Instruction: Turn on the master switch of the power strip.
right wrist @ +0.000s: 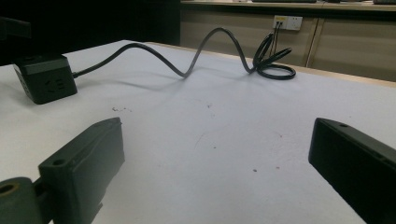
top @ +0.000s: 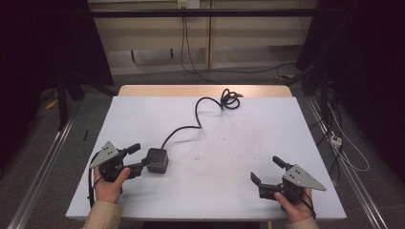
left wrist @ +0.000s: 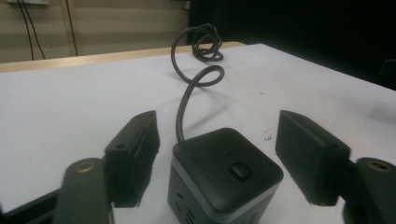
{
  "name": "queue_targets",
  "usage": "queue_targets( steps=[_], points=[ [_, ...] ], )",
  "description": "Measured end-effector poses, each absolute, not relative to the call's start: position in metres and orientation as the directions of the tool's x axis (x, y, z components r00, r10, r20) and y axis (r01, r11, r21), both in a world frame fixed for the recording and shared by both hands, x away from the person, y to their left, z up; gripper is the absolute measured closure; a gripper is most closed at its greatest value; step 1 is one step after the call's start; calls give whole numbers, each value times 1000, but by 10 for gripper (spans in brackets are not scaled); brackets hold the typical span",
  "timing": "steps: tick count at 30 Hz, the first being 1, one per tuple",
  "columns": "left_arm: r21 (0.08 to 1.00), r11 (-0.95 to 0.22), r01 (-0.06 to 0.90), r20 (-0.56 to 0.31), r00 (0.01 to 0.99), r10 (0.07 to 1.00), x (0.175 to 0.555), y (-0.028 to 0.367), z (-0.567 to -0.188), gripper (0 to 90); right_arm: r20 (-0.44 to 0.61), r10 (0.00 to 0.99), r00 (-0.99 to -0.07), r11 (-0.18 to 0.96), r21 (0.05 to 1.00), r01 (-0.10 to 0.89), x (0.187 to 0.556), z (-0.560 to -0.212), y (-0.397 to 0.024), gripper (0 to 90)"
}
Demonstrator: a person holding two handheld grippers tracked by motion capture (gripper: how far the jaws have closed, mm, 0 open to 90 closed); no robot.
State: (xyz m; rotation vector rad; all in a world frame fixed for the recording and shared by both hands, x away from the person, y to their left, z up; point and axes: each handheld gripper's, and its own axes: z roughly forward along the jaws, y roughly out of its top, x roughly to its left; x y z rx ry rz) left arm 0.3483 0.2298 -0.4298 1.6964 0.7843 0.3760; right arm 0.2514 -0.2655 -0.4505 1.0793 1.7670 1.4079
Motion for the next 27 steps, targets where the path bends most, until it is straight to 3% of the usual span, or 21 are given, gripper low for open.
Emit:
queue_targets(
  steps=[27],
  points=[
    [926,-146,347,-175,740,650,355,227,-430,749,15,884,-467,95,973,211,251,-450,-265,29]
  ],
)
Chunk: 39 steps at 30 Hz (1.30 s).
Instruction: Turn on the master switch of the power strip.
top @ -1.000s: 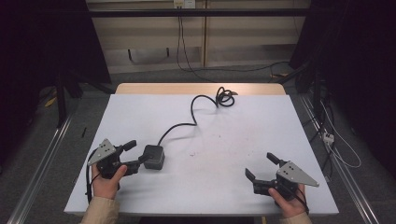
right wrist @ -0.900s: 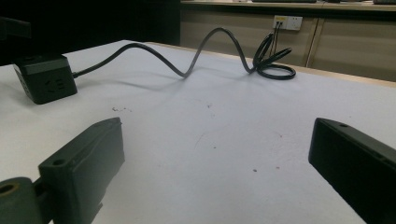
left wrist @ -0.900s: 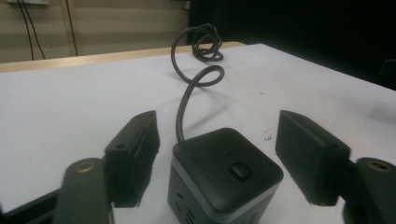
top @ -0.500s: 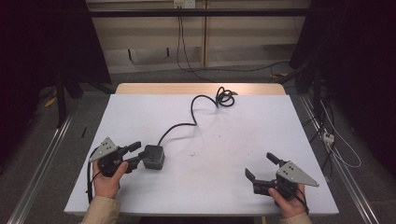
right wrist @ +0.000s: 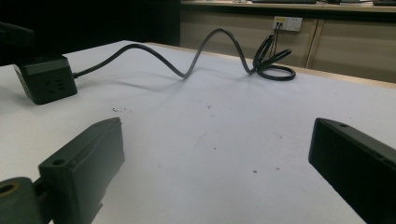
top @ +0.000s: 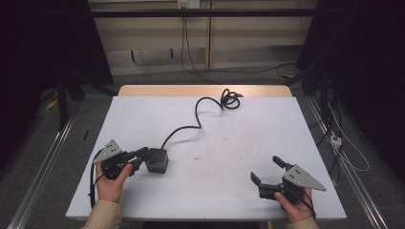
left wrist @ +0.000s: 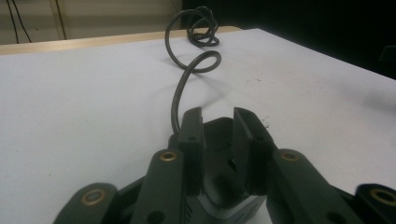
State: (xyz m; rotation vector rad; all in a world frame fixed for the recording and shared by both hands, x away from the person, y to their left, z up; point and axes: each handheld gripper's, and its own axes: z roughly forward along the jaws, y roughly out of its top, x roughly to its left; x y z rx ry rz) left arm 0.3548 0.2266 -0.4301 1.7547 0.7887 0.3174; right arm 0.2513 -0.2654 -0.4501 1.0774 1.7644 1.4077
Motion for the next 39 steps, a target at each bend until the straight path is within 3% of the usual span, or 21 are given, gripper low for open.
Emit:
queue_targets(
  steps=[19,39],
  points=[
    [919,-163,360,-190,765,615,354,223,-430,900,13,884,-467,96,973,209,251,-450,-266,29],
    [908,-200,368,-185,781,597,353,219,-428,900,13,884,-467,95,974,207,251,-450,-266,28]
  ],
)
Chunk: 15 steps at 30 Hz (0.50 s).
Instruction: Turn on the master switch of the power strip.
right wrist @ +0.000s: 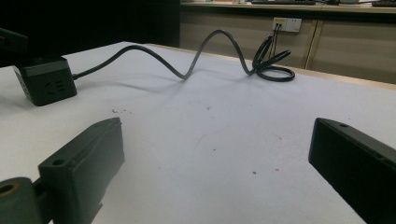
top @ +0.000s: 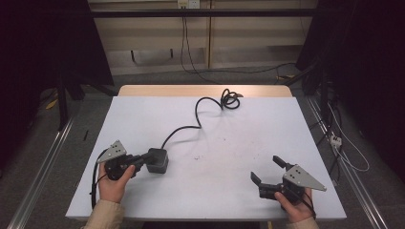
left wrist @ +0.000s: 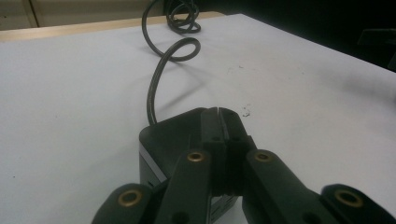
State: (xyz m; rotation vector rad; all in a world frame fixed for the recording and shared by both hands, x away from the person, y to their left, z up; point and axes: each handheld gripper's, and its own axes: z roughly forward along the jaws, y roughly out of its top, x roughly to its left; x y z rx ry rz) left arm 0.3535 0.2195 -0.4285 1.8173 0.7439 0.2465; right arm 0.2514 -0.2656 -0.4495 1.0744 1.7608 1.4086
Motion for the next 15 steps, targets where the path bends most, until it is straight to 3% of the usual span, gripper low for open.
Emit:
queue_targets(
  steps=[15],
  points=[
    [901,-216,376,-184,782,595,355,217,-431,900,12,885,-465,95,974,207,251,-449,-265,28]
  ],
)
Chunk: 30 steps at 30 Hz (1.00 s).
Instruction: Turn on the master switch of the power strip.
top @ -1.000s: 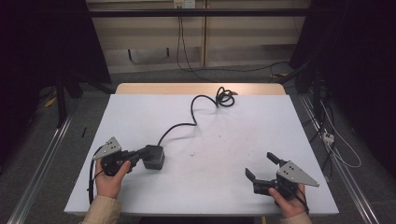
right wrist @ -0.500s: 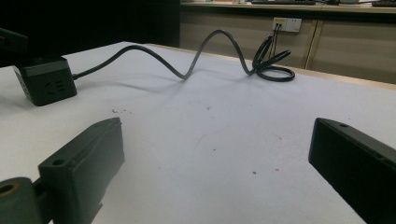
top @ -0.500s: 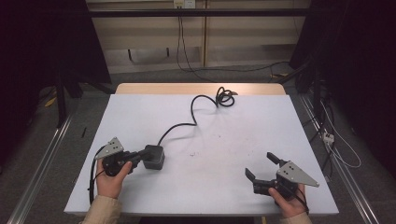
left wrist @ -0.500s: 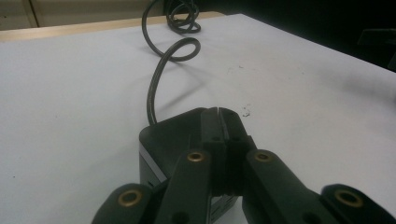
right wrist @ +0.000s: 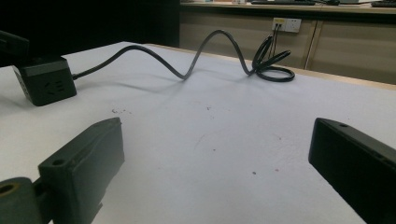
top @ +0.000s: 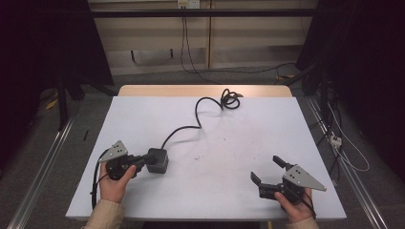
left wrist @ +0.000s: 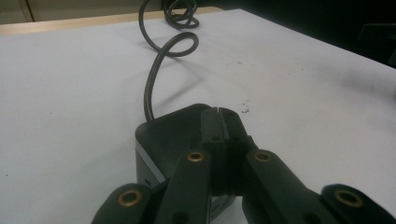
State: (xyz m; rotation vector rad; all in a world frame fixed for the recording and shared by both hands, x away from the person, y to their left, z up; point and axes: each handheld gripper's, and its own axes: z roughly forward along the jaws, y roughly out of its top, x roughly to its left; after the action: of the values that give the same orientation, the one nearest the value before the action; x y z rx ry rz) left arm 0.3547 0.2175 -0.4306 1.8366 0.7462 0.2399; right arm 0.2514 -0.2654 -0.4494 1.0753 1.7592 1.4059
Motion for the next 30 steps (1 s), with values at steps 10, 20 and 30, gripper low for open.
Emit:
queue_targets(
  steps=[10,20,30],
  points=[
    [897,-220,383,-187,781,596,356,217,-432,900,14,885,-465,94,974,207,251,-449,-265,28],
    [895,-209,394,-200,773,601,356,217,-433,900,10,885,-466,98,973,208,251,-449,-265,28],
    [896,-205,395,-200,769,608,356,216,-435,900,10,885,-465,97,973,207,251,-449,-265,28]
  ],
)
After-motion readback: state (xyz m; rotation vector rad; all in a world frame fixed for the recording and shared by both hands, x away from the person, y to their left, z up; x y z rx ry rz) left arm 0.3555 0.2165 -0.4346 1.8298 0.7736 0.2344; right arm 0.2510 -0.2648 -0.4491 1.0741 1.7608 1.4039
